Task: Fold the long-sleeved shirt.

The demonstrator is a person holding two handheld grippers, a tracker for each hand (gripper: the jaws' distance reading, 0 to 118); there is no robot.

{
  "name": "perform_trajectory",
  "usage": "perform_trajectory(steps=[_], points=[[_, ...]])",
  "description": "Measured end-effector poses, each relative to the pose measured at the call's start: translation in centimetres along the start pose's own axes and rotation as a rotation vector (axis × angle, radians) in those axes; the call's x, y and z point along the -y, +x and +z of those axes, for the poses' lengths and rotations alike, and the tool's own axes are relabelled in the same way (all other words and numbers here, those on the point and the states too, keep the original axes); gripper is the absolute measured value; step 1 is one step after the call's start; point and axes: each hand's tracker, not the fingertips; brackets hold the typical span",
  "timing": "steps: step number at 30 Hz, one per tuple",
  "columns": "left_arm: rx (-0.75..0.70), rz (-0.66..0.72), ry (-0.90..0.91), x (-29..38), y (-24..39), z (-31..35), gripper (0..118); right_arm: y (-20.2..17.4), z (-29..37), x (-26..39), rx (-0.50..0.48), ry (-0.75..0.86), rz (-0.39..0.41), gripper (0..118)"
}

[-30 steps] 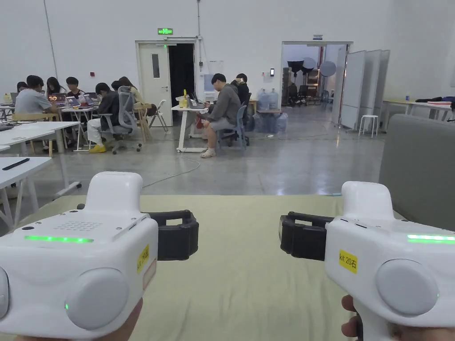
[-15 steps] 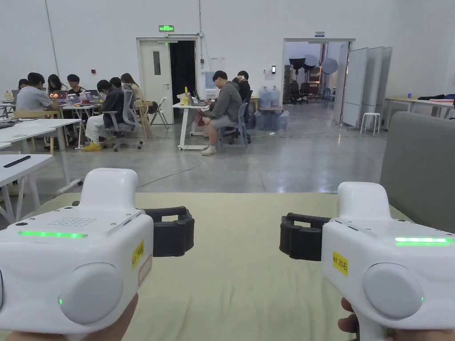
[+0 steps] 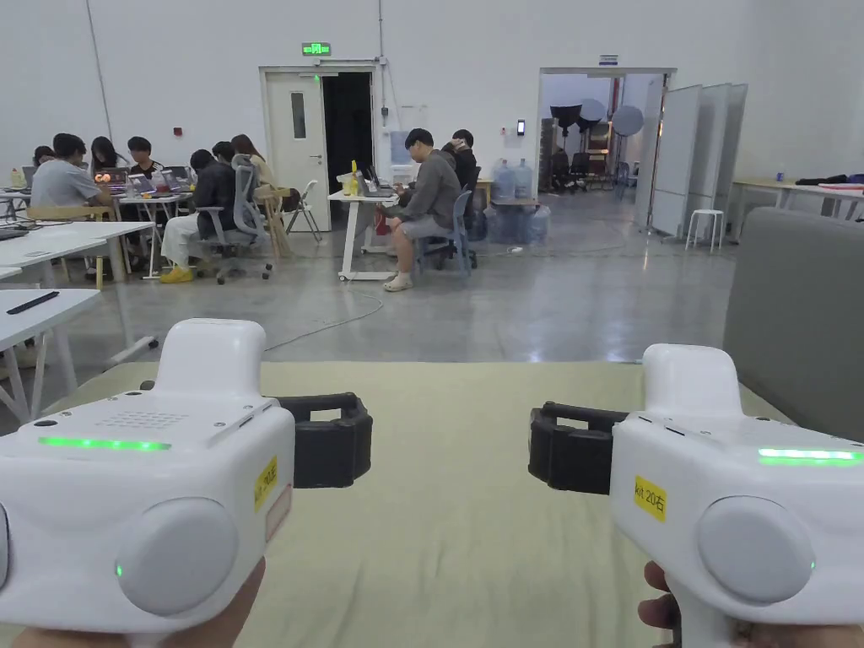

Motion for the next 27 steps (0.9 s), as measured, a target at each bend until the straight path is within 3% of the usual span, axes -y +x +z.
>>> perform_trajectory(steps=[27], points=[[-0.001,0.016,-0.002,0.01,-0.45,0.13,118,-0.90,0.26,0.27,0.038,0.022,0.043,118]])
